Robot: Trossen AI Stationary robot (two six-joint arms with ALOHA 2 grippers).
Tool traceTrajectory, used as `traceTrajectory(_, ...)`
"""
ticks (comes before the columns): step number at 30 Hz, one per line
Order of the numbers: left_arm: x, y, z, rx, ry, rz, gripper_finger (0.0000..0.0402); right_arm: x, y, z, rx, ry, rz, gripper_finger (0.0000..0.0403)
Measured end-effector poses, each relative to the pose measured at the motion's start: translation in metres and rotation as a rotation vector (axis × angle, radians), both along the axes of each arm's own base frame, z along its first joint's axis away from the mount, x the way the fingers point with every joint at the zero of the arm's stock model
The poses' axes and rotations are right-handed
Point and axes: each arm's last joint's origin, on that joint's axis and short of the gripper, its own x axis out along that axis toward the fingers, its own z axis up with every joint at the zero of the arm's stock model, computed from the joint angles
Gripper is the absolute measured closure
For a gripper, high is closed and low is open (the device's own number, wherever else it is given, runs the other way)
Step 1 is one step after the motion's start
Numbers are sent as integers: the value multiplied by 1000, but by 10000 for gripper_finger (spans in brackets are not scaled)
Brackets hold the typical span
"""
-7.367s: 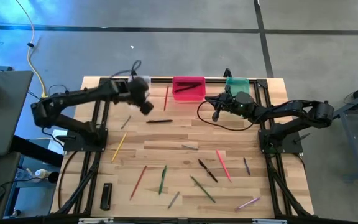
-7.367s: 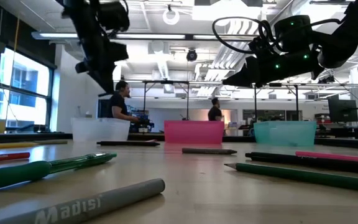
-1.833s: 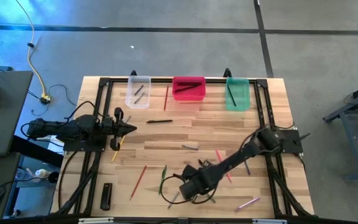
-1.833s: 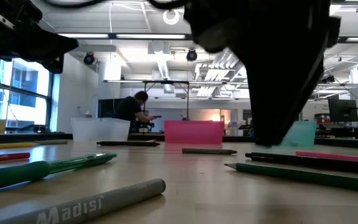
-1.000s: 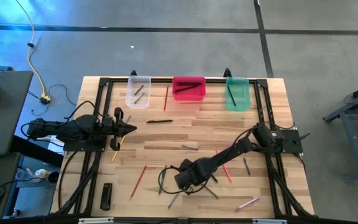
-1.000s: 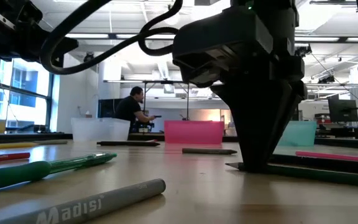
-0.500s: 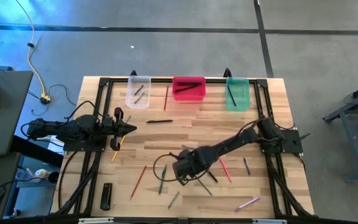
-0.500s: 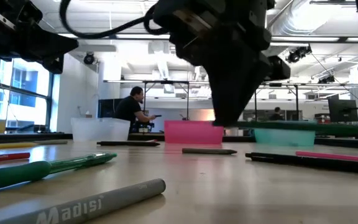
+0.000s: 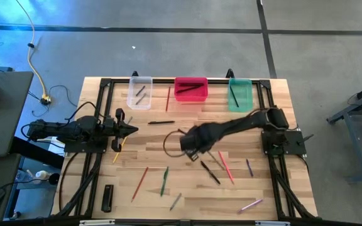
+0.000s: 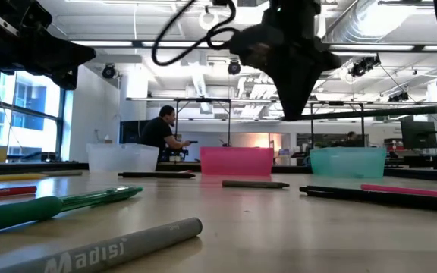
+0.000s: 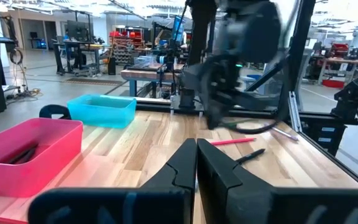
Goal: Sort crayons/erasers/pens/pencils in bins
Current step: Put the green pencil into the blue bin
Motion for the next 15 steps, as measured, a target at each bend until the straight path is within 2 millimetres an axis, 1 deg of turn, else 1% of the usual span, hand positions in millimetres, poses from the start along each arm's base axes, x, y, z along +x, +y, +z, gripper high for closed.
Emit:
traceTrajectory(4, 0, 0, 0, 0, 0, 0, 398, -1, -32, 10, -41, -9, 48, 393)
traceTrajectory(11, 0, 0, 0, 0, 0, 0, 398, -1, -86, 15, -124, 21, 217, 394)
traceTrajectory(15, 0, 0, 0, 0, 0, 0, 398, 0, -118, 15, -149, 9, 292, 399)
